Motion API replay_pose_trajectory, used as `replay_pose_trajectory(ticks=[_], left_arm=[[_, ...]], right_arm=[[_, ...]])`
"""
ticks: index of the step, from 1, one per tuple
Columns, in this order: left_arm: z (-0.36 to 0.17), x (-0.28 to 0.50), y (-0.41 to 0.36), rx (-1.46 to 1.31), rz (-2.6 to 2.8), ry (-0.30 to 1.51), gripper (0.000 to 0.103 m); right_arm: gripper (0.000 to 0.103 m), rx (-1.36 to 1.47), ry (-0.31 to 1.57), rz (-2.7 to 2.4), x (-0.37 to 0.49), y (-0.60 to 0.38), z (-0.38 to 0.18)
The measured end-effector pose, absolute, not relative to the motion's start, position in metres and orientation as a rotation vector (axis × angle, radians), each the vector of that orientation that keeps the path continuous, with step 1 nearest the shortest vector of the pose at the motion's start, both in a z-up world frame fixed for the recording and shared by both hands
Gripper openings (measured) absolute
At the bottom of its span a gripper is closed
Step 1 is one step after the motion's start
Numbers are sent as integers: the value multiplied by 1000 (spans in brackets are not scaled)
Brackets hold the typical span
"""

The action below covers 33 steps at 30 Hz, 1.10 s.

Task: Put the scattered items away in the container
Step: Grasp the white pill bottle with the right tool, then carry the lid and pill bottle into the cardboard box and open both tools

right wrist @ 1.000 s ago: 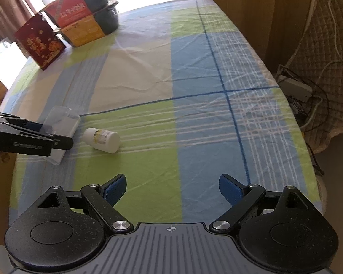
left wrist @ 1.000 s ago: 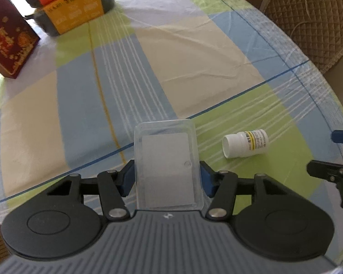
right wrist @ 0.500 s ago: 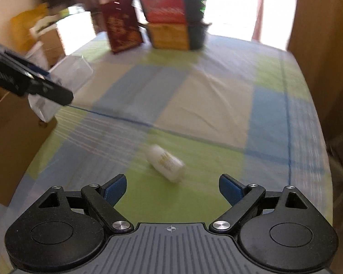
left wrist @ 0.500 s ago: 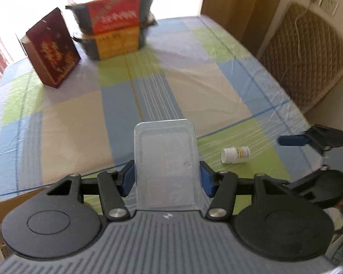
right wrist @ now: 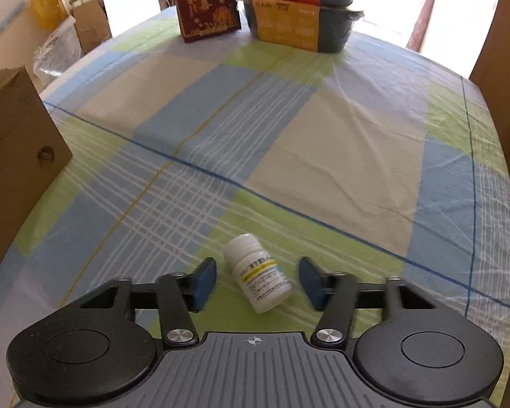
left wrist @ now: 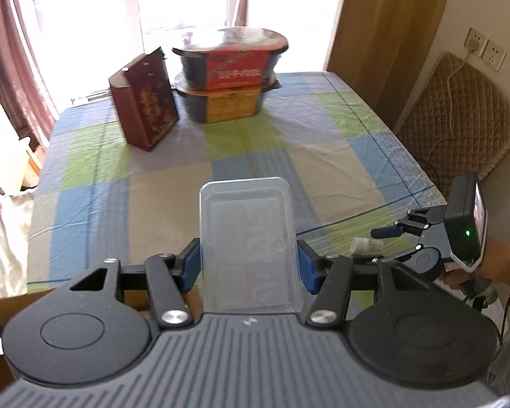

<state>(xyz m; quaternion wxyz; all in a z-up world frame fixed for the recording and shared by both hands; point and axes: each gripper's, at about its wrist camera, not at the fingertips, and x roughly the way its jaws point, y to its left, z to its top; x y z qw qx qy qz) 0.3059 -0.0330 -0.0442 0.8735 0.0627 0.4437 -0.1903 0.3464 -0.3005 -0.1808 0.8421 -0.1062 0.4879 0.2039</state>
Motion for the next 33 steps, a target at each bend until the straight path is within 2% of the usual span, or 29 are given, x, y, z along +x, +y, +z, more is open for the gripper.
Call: replay_pose_trajectory(ticks=[1, 7, 13, 22, 26, 33], left_arm=[[-42, 302, -26, 128, -392, 925, 53], [-28, 279, 20, 119, -341, 920, 53], [-14, 254, 78, 127, -246, 928, 53], [5, 219, 163, 139, -107, 940, 53], [-4, 214, 183, 156, -85, 973, 53], [-43, 235, 198, 236, -66, 1061, 53]], right_arm=[[30, -223, 1045, 422, 345, -299, -181], [30, -70, 1100, 389, 319, -297, -164], [30, 93, 1045, 455, 293, -274, -117], [30, 90, 928, 678, 270, -185, -39], [30, 52, 928, 751, 263, -139, -31], [30, -22, 997, 779, 255, -76, -54]])
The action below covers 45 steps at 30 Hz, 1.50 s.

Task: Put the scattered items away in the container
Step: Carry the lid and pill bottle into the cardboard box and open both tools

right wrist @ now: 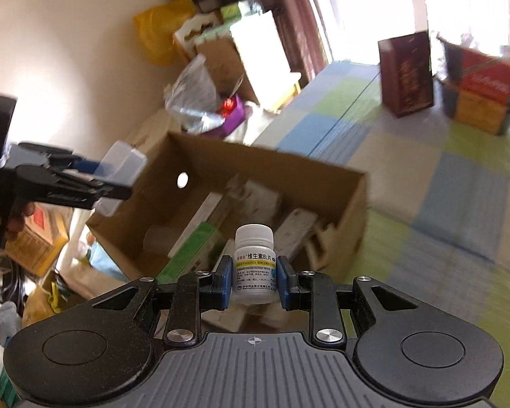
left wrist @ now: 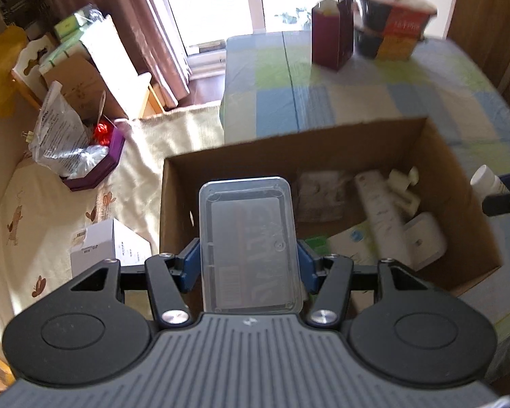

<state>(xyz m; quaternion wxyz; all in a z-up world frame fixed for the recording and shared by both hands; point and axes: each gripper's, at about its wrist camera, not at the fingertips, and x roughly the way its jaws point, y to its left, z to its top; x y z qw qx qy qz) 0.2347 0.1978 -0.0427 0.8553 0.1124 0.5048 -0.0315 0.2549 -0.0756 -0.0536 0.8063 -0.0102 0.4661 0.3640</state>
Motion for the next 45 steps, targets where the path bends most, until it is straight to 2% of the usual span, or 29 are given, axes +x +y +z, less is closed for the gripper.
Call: replay_pose_trajectory(ticks=[11, 22, 25, 33, 45], left_arm=[[-112, 274, 204, 454, -101, 1179, 53], [-131, 284, 200, 547, -84, 1133, 55], [-127, 279, 203, 521, -90, 1126, 58], [-106, 260, 212, 415, -106, 1106, 58], [-84, 236, 219, 290, -124, 1084, 58]], right_arm=[[30, -107, 1069, 751, 258, -30, -82], [30, -127, 1098, 728, 264, -22, -94], [30, -135, 1101, 728, 264, -20, -95], [30, -177, 1115, 766, 260, -18, -93], [30, -404, 1197, 854, 252, -8, -89]])
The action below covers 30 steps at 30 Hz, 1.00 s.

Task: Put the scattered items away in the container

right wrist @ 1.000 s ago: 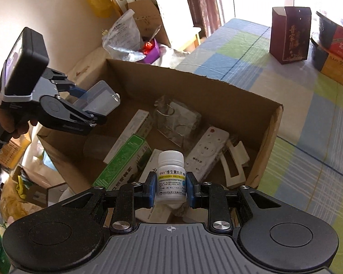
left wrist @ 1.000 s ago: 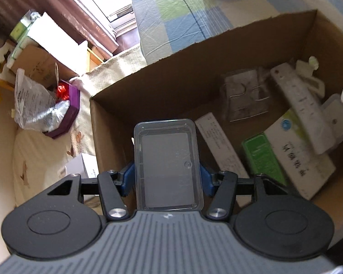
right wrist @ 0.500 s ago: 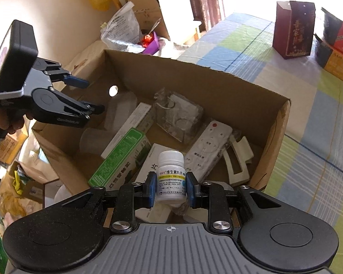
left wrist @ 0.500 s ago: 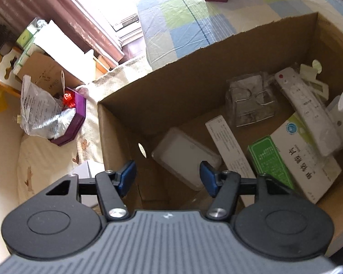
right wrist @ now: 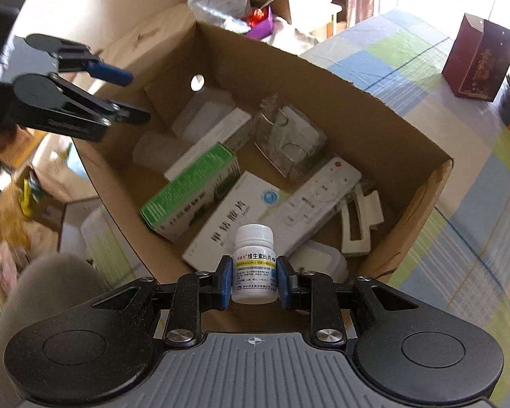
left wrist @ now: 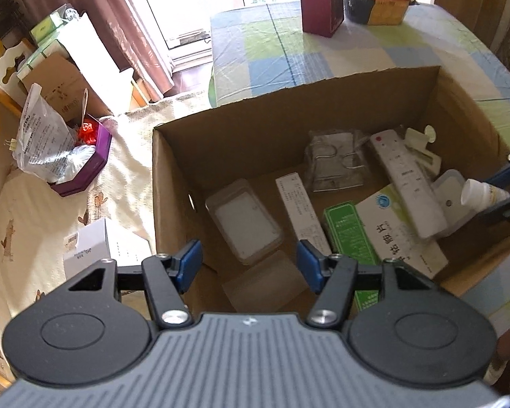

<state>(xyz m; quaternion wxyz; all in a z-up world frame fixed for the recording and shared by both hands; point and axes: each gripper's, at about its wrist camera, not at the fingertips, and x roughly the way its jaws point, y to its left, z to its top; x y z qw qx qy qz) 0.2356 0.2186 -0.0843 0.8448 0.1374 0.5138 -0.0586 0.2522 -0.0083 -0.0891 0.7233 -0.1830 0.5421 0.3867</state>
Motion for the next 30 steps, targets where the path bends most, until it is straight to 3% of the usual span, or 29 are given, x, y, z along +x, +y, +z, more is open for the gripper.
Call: replay_pose_trajectory(ticks=[6, 7, 8, 9, 10, 18, 30], left_arm=[[-80, 228, 216, 254, -127, 1082, 59], [-80, 226, 216, 248, -128, 1082, 59], [-79, 225, 216, 242, -129, 1081, 62], [-78, 224, 215, 236, -129, 1081, 65], [-78, 222, 215, 230, -130, 1081, 67], [-72, 213, 212, 165, -113, 1087, 80], [-60, 195, 198, 75, -87, 1073, 84]], right_arm=[[30, -445, 1212, 901, 250, -6, -88], [38, -453, 1210, 905, 249, -5, -88], [71, -460, 1195, 902, 247, -5, -87], [88, -468, 1173, 898, 244, -5, -86], [94, -471, 1153, 900, 242, -6, -84], [94, -433, 1130, 876, 236, -16, -73], [94, -324, 1100, 723, 225, -30, -64]])
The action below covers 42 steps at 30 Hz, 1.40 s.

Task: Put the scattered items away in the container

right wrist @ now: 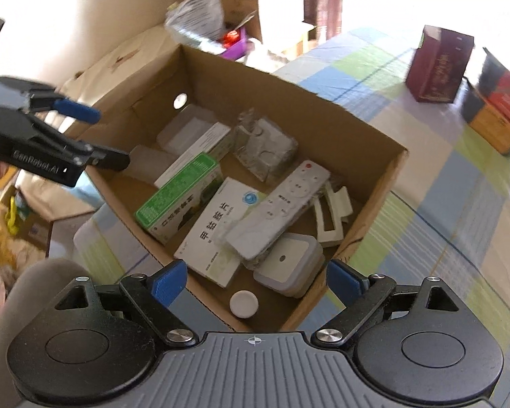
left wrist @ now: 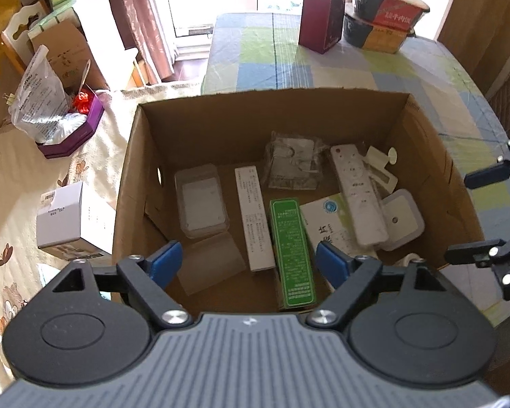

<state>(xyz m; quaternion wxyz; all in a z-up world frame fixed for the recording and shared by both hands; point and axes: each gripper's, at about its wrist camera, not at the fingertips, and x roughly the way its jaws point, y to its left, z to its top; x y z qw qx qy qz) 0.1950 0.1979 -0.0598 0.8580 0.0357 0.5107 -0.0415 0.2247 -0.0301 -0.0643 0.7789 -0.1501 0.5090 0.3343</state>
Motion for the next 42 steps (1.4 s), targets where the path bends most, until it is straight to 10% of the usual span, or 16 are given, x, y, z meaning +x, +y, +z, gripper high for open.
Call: replay_pose_trajectory(ticks=[42], left_arm=[[-28, 109, 152, 32, 37, 954, 90]], right_arm=[[94, -88, 1034, 472, 139, -64, -34]])
